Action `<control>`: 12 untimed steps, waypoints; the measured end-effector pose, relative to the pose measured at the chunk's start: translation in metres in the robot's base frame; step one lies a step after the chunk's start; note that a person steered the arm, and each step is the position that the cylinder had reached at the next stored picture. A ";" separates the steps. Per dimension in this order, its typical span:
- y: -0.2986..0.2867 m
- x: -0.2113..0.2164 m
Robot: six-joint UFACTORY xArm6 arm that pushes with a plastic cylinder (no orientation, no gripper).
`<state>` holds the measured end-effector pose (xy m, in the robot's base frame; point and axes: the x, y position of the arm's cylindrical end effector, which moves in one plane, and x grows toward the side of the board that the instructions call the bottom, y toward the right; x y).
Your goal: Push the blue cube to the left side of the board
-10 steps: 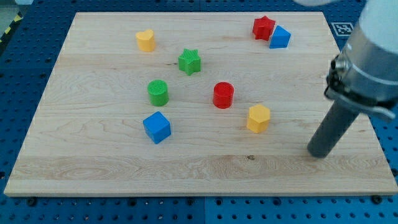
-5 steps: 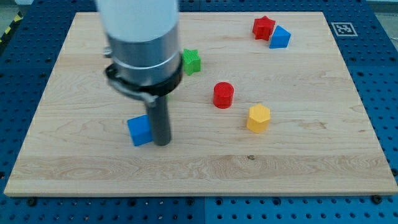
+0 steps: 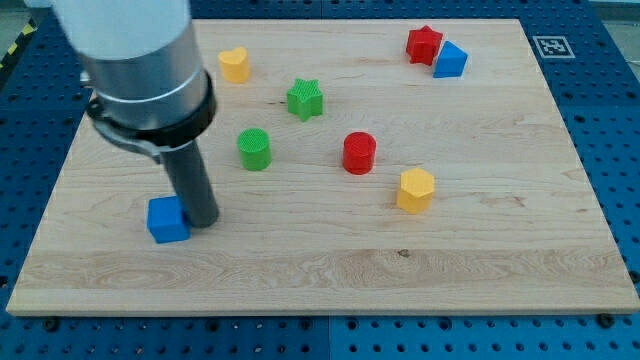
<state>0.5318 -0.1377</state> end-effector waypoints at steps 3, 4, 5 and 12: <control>-0.017 -0.012; -0.014 -0.008; -0.011 -0.003; 0.020 -0.094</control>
